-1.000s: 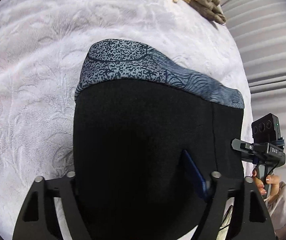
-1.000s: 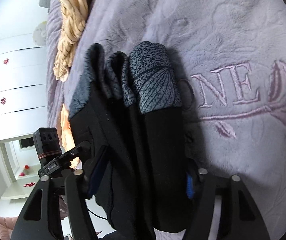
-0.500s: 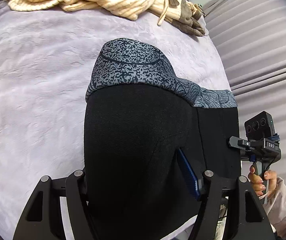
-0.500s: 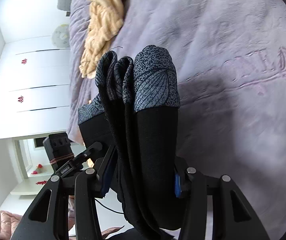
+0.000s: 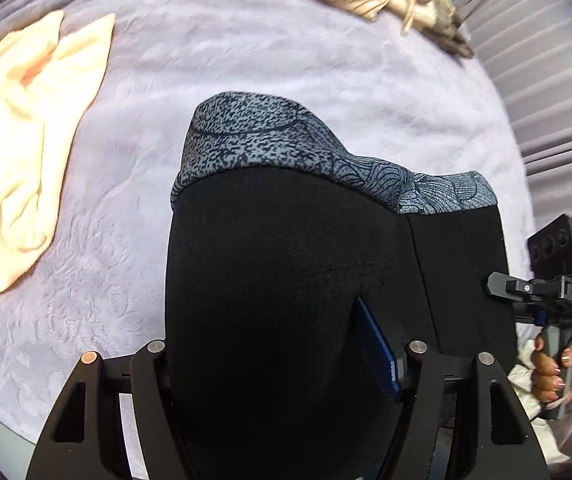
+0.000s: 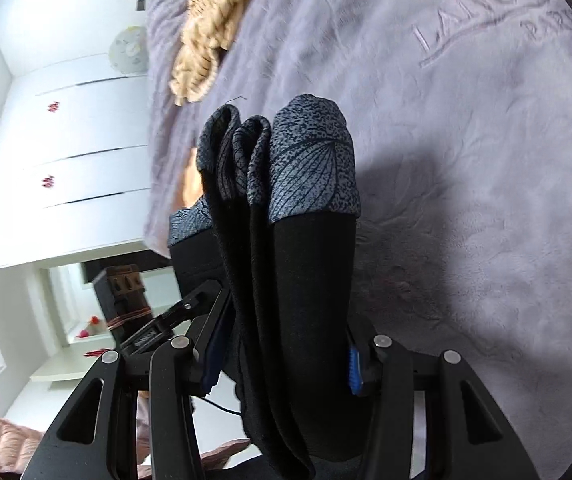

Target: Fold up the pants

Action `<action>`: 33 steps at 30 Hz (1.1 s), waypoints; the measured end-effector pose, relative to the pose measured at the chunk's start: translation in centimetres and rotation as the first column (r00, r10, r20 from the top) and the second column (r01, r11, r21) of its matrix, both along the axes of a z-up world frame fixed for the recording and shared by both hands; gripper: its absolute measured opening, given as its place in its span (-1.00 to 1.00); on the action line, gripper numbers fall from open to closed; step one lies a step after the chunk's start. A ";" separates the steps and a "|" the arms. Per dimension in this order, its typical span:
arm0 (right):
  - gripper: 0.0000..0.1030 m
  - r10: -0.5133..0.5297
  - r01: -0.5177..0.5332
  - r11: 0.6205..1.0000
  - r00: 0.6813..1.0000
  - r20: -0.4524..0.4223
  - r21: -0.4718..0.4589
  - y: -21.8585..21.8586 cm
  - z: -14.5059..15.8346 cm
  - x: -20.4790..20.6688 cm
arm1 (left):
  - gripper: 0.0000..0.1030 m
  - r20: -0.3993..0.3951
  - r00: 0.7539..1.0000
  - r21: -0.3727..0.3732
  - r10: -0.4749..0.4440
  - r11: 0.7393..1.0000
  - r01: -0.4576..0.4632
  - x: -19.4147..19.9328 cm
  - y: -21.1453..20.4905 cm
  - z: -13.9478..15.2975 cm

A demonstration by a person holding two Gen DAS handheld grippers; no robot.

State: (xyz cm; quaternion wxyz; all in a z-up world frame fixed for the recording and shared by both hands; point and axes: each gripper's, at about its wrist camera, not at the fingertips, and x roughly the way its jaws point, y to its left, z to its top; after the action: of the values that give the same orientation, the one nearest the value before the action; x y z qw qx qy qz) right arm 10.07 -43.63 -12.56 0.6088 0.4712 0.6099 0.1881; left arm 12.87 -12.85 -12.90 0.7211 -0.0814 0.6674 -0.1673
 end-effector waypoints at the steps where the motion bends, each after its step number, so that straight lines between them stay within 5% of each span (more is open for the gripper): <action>1: -0.01 0.006 -0.006 1.000 1.000 -0.025 -0.028 0.6 -0.9 0.1 | 0.45 -0.028 1.000 0.023 0.009 1.000 -0.009 0.1 0.1 -1.4; 3: 0.04 0.022 -0.034 0.992 0.995 -0.097 -0.120 1.1 -2.7 0.4 | 0.70 -0.072 0.996 0.048 0.044 0.998 -0.041 0.2 0.7 -3.7; 6: 0.18 0.031 -0.071 0.978 0.980 -0.199 -0.195 1.5 -4.2 0.4 | 0.73 -0.052 0.997 0.069 0.056 0.996 -0.053 0.0 1.3 -2.9; 11: 0.21 0.081 -0.133 0.921 0.985 -0.154 -0.365 1.1 0.0 0.6 | 0.73 0.091 0.991 0.139 0.093 0.985 -0.105 1.6 2.0 1.2; 14: -0.34 0.046 -0.070 0.931 0.996 -0.074 -0.359 0.0 2.6 0.4 | 0.73 0.137 0.981 0.179 0.135 0.971 -0.159 3.6 2.5 1.7; 19: -0.42 0.047 -0.030 0.924 0.998 0.035 -0.382 1.7 4.6 2.6 | 0.73 0.130 0.985 0.246 0.114 0.958 -0.144 5.2 1.8 -0.8; 21: -0.42 0.085 -0.069 0.907 0.996 0.021 -0.415 3.6 4.0 3.6 | 0.74 0.129 0.986 0.281 0.102 0.950 -0.135 3.9 3.7 -1.8; 23: -0.49 0.151 -0.148 0.848 0.988 -0.035 -0.508 5.2 2.4 4.0 | 0.99 0.117 0.985 0.275 0.123 0.949 -0.151 4.2 4.0 -2.4; 25: -0.51 0.187 -0.186 0.800 0.981 -0.057 -0.571 6.0 0.9 4.2 | 1.00 0.099 0.986 0.261 0.132 0.953 -0.154 4.3 4.3 -2.3; 33: -0.46 0.126 -0.146 0.828 0.989 -0.075 -0.542 3.5 2.0 2.2 | 1.00 0.167 0.986 0.311 0.021 0.948 -0.073 1.9 2.9 1.2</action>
State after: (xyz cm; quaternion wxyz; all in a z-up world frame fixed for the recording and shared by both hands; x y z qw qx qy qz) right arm 12.32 -40.15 -10.56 0.6917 0.2370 0.6809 0.0410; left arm 14.78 -9.96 -11.68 0.7803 0.0329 0.6228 -0.0472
